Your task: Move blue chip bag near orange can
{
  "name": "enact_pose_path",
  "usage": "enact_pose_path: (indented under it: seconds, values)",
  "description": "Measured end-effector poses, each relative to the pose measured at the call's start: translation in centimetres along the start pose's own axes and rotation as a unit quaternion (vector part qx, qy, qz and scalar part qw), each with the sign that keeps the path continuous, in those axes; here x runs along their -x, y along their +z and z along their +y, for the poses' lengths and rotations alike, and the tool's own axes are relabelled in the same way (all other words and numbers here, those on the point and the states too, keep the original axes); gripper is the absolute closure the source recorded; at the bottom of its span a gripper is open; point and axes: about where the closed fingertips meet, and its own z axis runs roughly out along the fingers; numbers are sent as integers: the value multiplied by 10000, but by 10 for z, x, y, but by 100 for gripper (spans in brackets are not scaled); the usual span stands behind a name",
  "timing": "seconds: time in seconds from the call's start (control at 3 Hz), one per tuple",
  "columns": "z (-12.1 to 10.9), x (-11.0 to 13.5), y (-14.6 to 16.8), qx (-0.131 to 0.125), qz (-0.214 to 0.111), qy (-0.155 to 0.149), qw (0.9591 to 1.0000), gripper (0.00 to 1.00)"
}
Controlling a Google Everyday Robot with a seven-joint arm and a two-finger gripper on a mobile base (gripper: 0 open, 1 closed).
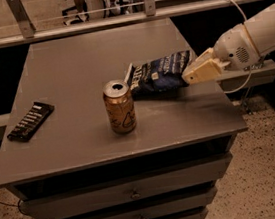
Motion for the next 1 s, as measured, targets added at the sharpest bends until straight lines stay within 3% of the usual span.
enact_pose_path:
  seconds: [0.33,1.0]
  values:
    - [26,-4,6,319,-108,131,9993,100]
    - [56,-8,16,712,-107,265,9971,59]
